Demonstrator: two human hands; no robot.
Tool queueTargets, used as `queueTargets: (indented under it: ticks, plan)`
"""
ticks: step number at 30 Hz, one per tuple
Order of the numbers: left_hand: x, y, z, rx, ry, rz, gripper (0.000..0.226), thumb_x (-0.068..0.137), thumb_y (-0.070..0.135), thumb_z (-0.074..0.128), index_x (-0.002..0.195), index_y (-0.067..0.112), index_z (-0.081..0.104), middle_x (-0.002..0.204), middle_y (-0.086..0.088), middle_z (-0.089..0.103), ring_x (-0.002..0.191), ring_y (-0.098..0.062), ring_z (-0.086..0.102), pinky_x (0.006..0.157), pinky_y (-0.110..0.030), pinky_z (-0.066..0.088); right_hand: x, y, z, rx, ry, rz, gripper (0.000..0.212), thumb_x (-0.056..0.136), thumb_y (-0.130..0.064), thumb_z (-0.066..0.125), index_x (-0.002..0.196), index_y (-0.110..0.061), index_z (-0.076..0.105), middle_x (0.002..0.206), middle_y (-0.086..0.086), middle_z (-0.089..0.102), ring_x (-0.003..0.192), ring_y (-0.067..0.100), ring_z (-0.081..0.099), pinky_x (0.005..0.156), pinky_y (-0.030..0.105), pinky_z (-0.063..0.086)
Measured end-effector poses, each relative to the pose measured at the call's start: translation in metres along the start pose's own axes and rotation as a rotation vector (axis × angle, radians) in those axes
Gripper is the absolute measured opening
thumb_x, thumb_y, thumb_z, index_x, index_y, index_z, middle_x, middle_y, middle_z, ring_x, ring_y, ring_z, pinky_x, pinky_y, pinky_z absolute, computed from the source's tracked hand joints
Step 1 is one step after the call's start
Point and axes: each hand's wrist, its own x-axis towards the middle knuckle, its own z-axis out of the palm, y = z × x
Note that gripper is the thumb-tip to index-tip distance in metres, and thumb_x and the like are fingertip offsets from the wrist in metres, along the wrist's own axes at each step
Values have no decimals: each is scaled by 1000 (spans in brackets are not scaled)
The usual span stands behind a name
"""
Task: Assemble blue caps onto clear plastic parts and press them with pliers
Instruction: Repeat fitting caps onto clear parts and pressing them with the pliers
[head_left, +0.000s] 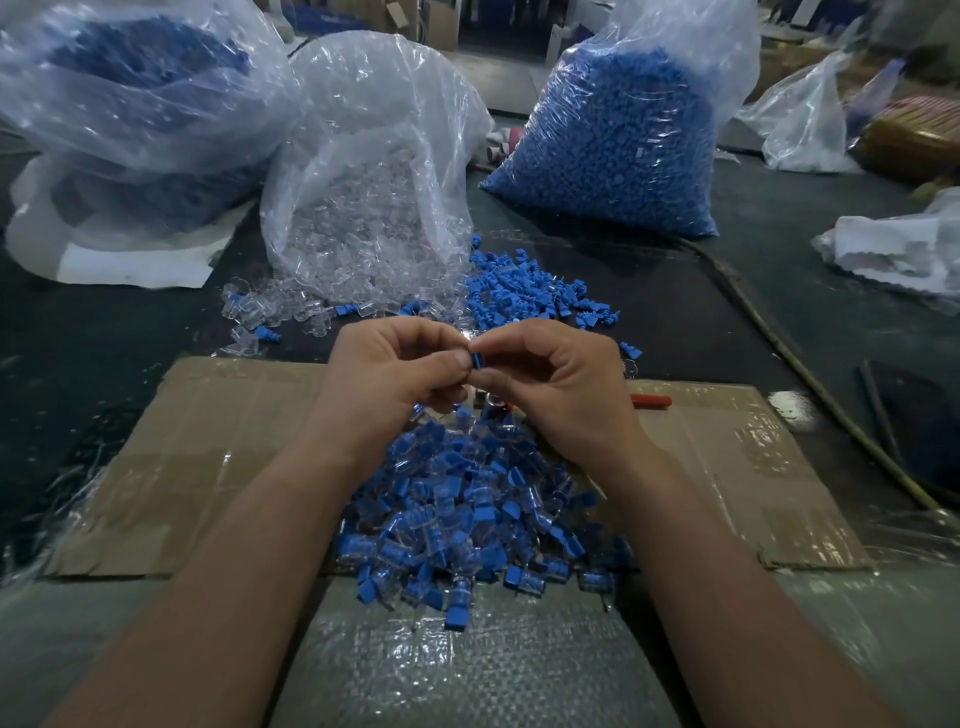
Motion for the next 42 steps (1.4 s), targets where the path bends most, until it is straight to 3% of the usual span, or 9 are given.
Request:
queueTargets:
  ticks: [5, 13, 21, 25, 29, 31, 35, 39, 42]
  plan:
    - [0, 0, -2, -102, -53, -68, 14, 75, -6, 60, 74, 6, 66, 59, -6, 68, 50, -12, 63, 48, -18, 51, 1, 1, -4, -39, 42, -14, 30, 71, -2, 74, 96, -16, 65, 80, -16, 61, 75, -5, 61, 70, 8, 47]
    - [1, 0, -2, -106, -69, -72, 10, 66, -1, 63, 72, 6, 67, 61, -9, 68, 51, -14, 64, 48, -19, 52, 0, 2, -7, -128, 49, -62, 21, 70, -3, 74, 91, -2, 70, 80, -9, 62, 71, -9, 59, 69, 6, 46]
    - [-1, 1, -1, -78, -65, -56, 9, 58, 10, 67, 66, 12, 69, 59, -6, 68, 51, -13, 63, 50, -20, 52, 0, -1, -8, -142, 45, -94, 21, 70, -4, 74, 91, 0, 71, 82, -3, 65, 77, 7, 64, 71, 12, 50]
    - [0, 0, 0, 3, -67, -24, 13, 71, -3, 65, 69, 9, 66, 56, -3, 66, 49, -10, 61, 50, -18, 51, 0, -2, -5, -177, 10, -106, 22, 70, -8, 75, 91, -2, 71, 83, -4, 65, 79, 10, 64, 73, 17, 53]
    - [1, -1, -2, 17, -25, 13, 18, 78, -7, 60, 72, 10, 61, 56, 3, 64, 52, -7, 60, 53, -16, 50, 4, 1, -19, -175, -7, 120, 21, 70, -36, 71, 89, -29, 67, 81, -23, 61, 81, -1, 62, 75, 14, 51]
    - [2, -1, -3, 11, 12, 25, 20, 80, -9, 58, 72, 10, 60, 56, 5, 63, 52, -5, 60, 53, -15, 50, 5, 7, -34, -211, -10, 267, 15, 70, -36, 71, 82, -39, 61, 77, -21, 62, 77, -5, 62, 72, 13, 50]
    - [2, 0, -1, 12, 40, 36, 22, 82, -11, 54, 73, 8, 59, 53, 7, 61, 50, -3, 59, 52, -15, 50, 2, 19, -62, -423, -199, 500, 25, 70, -34, 76, 89, -36, 61, 82, -23, 56, 75, -9, 54, 62, 9, 38]
    - [3, -1, -3, -1, 46, 38, 22, 83, -10, 54, 73, 9, 59, 53, 6, 61, 51, -4, 59, 51, -14, 48, -2, 19, -66, -520, -496, 684, 56, 63, -32, 82, 110, -38, 52, 93, -25, 44, 87, -1, 44, 71, 24, 35]
    - [4, -2, -3, 3, 41, 46, 21, 83, -9, 54, 74, 10, 59, 54, 6, 62, 51, -5, 60, 51, -15, 49, -2, 18, -61, -581, -533, 683, 72, 60, -32, 84, 122, -37, 47, 97, -19, 38, 96, 8, 40, 77, 27, 34]
